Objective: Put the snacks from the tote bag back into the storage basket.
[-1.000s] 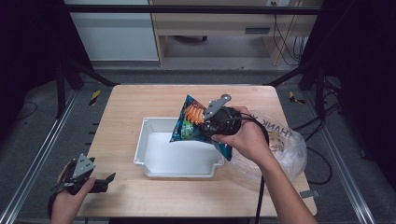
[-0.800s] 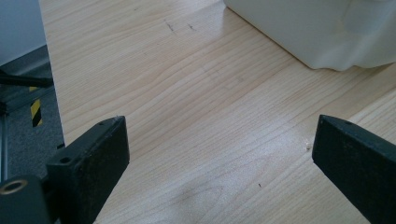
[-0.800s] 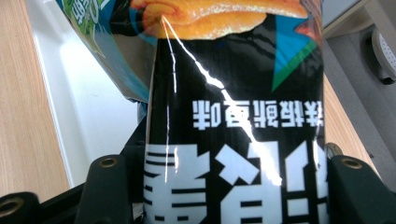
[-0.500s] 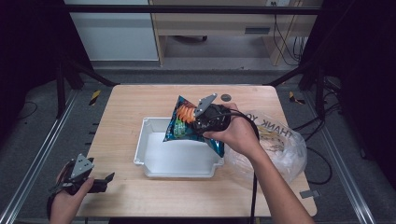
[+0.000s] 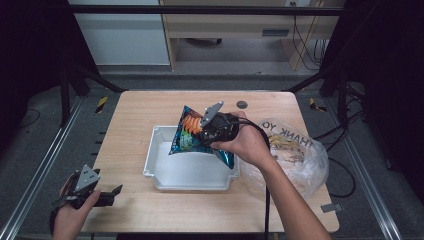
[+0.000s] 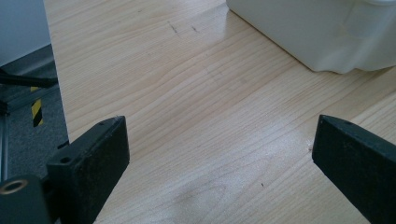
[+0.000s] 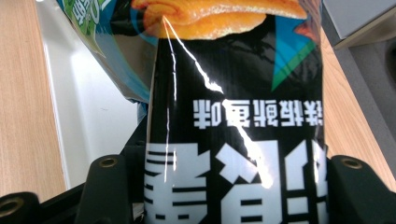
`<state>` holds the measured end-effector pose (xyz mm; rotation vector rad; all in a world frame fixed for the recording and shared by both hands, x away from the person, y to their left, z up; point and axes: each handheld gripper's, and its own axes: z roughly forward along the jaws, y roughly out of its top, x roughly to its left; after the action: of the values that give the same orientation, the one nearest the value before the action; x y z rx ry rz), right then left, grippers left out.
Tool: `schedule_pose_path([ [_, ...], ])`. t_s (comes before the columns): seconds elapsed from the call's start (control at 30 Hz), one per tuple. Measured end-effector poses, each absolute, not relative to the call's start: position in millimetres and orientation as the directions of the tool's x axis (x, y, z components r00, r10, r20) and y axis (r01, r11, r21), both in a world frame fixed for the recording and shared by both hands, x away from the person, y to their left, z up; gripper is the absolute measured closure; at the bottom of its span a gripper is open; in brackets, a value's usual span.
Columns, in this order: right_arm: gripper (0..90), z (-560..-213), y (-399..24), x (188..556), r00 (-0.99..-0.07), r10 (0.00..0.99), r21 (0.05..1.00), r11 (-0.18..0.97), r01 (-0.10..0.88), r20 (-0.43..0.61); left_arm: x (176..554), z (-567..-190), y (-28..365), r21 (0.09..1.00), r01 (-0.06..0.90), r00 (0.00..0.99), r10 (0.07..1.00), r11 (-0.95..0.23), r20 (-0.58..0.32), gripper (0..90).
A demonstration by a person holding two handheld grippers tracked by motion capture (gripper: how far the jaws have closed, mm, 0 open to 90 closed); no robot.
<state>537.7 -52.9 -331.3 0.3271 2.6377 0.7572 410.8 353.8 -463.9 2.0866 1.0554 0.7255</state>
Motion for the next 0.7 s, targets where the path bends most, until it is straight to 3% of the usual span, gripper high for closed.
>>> schedule_pose_path([
  [0.7, 41.3, -341.2, -28.9, 539.1, -0.925, 0.264, 0.527, 0.846, 0.085, -0.274, 410.7, -462.5, 355.3, 0.773, 0.458, 0.515, 0.840, -0.439, 0.171, 3.6],
])
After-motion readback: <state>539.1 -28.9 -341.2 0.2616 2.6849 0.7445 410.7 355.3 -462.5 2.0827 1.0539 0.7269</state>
